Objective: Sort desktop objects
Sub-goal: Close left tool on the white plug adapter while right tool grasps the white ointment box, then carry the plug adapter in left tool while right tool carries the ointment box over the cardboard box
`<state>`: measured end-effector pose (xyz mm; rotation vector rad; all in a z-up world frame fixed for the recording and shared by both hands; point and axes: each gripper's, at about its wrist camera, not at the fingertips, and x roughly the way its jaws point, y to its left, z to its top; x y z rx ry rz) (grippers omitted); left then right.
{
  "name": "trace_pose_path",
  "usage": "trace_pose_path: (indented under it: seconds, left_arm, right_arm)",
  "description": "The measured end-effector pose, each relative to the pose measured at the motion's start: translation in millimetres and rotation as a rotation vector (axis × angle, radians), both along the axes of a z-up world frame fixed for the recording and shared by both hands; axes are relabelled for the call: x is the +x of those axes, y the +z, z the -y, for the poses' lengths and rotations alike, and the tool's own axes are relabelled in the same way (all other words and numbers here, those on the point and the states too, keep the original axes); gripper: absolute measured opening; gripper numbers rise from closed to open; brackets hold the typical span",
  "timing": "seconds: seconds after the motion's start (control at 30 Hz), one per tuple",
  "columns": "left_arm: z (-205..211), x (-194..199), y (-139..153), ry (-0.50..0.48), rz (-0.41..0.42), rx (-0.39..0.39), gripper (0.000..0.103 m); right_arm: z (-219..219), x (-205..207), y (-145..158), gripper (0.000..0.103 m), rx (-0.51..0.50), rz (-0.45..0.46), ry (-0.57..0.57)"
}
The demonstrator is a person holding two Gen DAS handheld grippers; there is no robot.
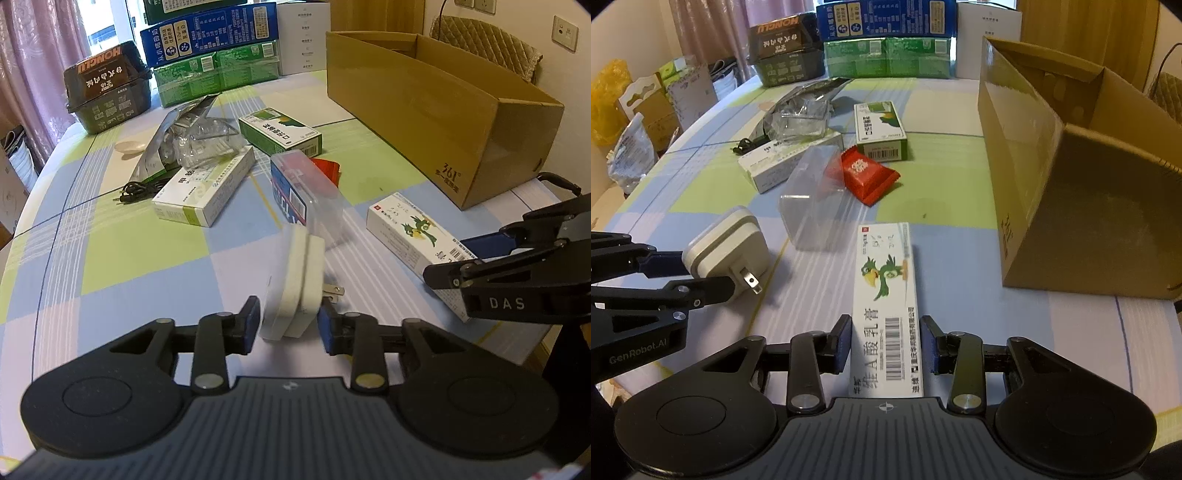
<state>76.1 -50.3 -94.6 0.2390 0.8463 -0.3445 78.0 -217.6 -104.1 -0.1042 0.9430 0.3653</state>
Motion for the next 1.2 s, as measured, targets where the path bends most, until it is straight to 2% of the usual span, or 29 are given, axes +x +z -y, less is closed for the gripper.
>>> trace_pose_path:
  seconds: [0.03, 0.1, 0.2, 0.47, 0.67, 0.73, 0.8, 1.2]
  left_arm:
    - [0.5, 0.7, 0.1, -0.003, 0.003, 0.000, 0.034]
    - [1.6, 3.2, -0.3, -0.010, 0.011, 0.004, 0.035]
    - [4.2, 7.7, -2.7, -0.025, 0.011, -0.001, 0.038]
    - [9.5, 19.8, -11.6, -0.029, -0.005, -0.025, 0.039]
    - [9.8, 20.1, -14.4, -0.041, 0.008, -0.009, 0.038]
    - [9.8, 18.8, -15.0, -0.041, 0.006, 0.002, 0.036]
    - [9.2, 17.5, -15.5, -0.037, 0.004, 0.009, 0.025]
    - [4.6, 9.8, -7.1, 0.001, -0.006, -0.025, 0.025]
  right_arm:
    - [-0.2, 0.4, 0.2, 0.043, 0.000, 0.004, -0.002]
    - [0.7, 1.4, 1.4, 0.055, 0.000, 0.021, -0.005]
    - [1.9, 4.5, 1.2, 0.058, 0.001, 0.030, -0.007]
    - [1.7, 13.2, -3.7, 0.059, 0.019, 0.022, -0.004]
    - [0.5, 16.1, -5.9, 0.059, 0.024, 0.020, 0.003]
    - [0.3, 16.4, -6.4, 0.059, 0.024, 0.020, 0.004]
    - [-0.9, 16.6, -7.0, 0.059, 0.022, 0.020, 0.008]
    - [-6.0, 17.0, -8.5, 0.057, 0.012, 0.034, 0.021]
